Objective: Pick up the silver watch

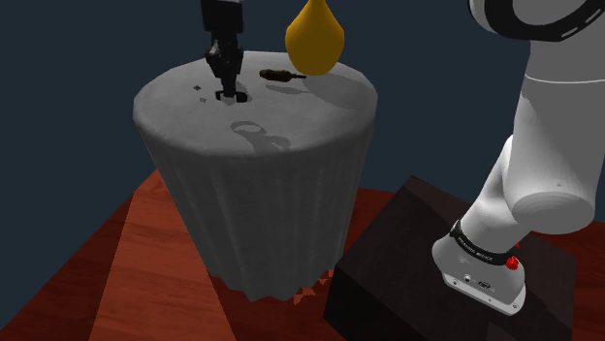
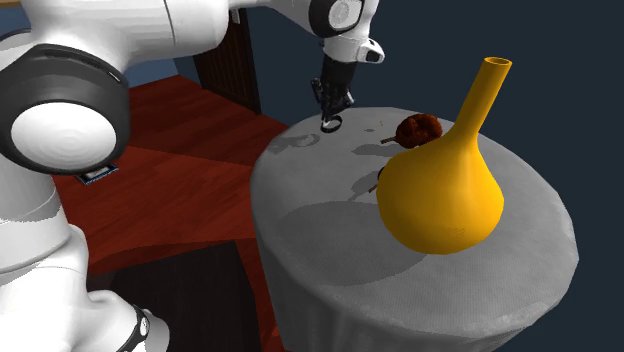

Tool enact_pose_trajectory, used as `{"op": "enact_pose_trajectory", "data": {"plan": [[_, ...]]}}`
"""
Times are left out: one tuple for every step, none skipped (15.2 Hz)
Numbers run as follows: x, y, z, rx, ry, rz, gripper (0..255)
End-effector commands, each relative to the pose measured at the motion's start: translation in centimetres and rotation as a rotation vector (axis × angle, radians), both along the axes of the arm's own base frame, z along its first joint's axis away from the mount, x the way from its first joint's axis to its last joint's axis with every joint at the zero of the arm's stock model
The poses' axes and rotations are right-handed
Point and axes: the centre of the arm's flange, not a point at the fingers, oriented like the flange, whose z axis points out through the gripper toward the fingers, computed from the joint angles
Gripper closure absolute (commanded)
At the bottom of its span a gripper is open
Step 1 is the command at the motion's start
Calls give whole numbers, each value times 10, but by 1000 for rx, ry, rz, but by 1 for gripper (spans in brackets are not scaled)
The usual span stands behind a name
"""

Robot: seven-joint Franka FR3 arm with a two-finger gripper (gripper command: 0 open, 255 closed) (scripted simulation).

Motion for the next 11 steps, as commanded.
{"op": "enact_pose_trajectory", "data": {"plan": [[0,1,10,0,0,0,255],[0,1,16,0,0,0,255],[0,1,21,0,0,0,255],[0,1,26,0,0,0,255],[0,1,32,0,0,0,255],[0,1,37,0,0,0,255],[0,1,42,0,0,0,255],[0,1,47,0,0,0,255],[0,1,53,0,0,0,255],[0,1,53,0,0,0,255],[0,1,53,0,0,0,255]]}}
